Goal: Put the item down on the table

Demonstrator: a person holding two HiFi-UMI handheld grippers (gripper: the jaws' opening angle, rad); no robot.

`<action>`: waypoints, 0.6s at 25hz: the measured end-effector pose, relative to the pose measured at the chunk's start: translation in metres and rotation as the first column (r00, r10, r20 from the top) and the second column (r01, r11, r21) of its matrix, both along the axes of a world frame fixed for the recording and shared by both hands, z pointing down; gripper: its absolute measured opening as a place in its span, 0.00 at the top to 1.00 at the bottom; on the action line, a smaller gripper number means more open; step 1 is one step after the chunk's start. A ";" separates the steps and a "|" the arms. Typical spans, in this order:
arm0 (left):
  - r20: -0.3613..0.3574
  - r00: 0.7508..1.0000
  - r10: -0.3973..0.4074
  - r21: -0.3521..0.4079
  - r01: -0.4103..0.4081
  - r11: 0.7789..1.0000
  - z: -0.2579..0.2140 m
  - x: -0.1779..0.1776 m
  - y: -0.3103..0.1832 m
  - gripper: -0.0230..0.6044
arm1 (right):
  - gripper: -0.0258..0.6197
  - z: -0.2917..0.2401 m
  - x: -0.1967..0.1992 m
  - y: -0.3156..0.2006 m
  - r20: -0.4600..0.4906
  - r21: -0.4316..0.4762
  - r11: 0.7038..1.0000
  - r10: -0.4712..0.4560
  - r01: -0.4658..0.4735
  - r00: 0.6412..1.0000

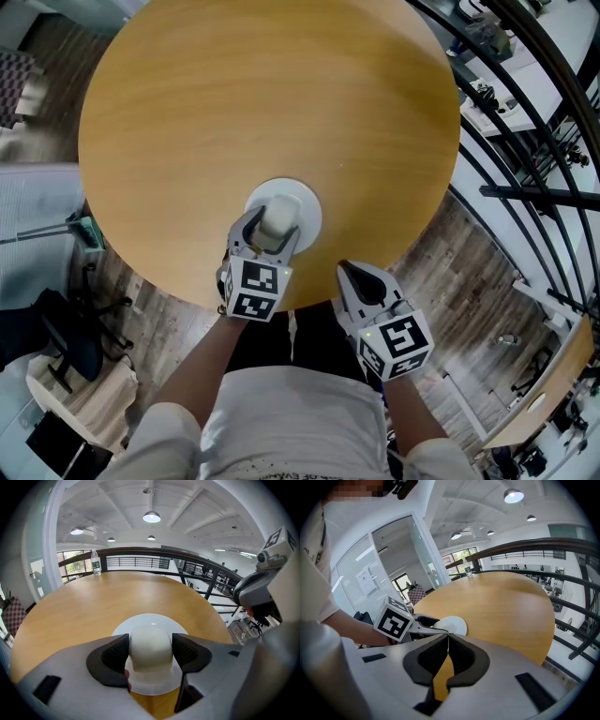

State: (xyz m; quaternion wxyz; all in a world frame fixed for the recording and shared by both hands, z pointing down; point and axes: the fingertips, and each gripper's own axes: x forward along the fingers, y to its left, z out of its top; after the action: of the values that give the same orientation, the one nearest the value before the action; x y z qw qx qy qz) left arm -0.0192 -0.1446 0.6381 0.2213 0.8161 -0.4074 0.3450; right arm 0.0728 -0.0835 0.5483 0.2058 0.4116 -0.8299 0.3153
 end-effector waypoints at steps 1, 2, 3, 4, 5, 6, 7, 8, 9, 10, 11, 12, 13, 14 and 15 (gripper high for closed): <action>0.002 1.000 -0.002 -0.004 0.002 1.000 0.001 0.000 0.000 0.48 | 0.92 0.000 0.000 0.000 0.000 -0.001 1.000 0.000 0.000 1.000; 0.003 1.000 -0.004 -0.008 0.004 1.000 0.002 -0.001 0.001 0.48 | 0.92 0.001 0.000 0.001 0.000 -0.001 1.000 0.000 0.000 1.000; 0.007 1.000 -0.005 -0.011 0.005 1.000 0.003 -0.001 0.002 0.48 | 0.92 0.001 0.001 0.002 0.001 -0.001 1.000 0.001 -0.001 1.000; 0.011 1.000 -0.005 -0.014 0.005 1.000 0.004 -0.001 0.002 0.48 | 0.92 0.001 0.001 0.002 0.001 -0.002 1.000 0.001 -0.001 1.000; 0.015 1.000 -0.004 -0.016 0.005 1.000 0.005 -0.001 0.003 0.48 | 0.92 0.001 0.002 0.003 0.002 -0.002 1.000 0.002 -0.002 1.000; 0.018 1.000 -0.004 -0.017 0.004 1.000 0.005 0.000 0.003 0.48 | 0.92 0.000 0.002 0.003 0.003 -0.002 1.000 0.002 -0.002 1.000; 0.024 1.000 -0.002 -0.017 0.003 1.000 0.006 0.000 0.003 0.48 | 0.92 0.000 0.003 0.004 0.003 -0.002 1.000 0.002 -0.002 1.000; 0.032 0.999 0.001 -0.015 -0.001 1.000 0.007 0.000 0.003 0.48 | 0.92 0.000 0.003 0.004 0.004 -0.001 1.000 0.002 -0.002 1.000; 0.046 0.999 0.008 -0.011 -0.007 1.000 0.007 0.001 0.003 0.48 | 0.92 0.000 0.003 0.004 0.004 -0.001 1.000 0.002 -0.002 1.000; 0.064 0.998 0.018 -0.005 -0.018 1.000 0.008 0.001 0.004 0.48 | 0.92 0.000 0.003 0.005 0.004 0.000 1.000 0.002 -0.002 1.000; 0.084 0.996 0.029 0.001 -0.029 1.000 0.009 0.001 0.004 0.48 | 0.92 0.000 0.003 0.005 0.004 0.001 1.000 0.002 -0.002 1.000; 0.099 0.994 0.038 0.006 -0.039 0.999 0.010 0.001 0.005 0.48 | 0.92 0.000 0.002 0.006 0.004 0.002 1.000 0.001 -0.001 1.000; 0.108 0.993 0.042 0.008 -0.043 0.999 0.011 0.001 0.005 0.48 | 0.92 0.000 0.002 0.006 0.004 0.003 1.000 0.000 -0.001 1.000; 0.111 0.993 0.043 0.007 -0.044 0.999 0.011 0.001 0.005 0.48 | 0.92 0.000 0.001 0.007 0.004 0.004 1.000 0.000 0.000 1.000; 0.112 0.993 0.042 0.005 -0.043 0.999 0.012 0.000 0.005 0.48 | 0.92 0.000 0.000 0.006 0.003 0.004 1.000 -0.001 0.001 1.000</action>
State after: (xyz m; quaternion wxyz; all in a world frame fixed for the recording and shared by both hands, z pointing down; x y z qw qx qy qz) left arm -0.0193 -0.1399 0.6501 0.1876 0.8050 -0.4028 0.3931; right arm 0.0732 -0.0773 0.5480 0.2038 0.4109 -0.8312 0.3143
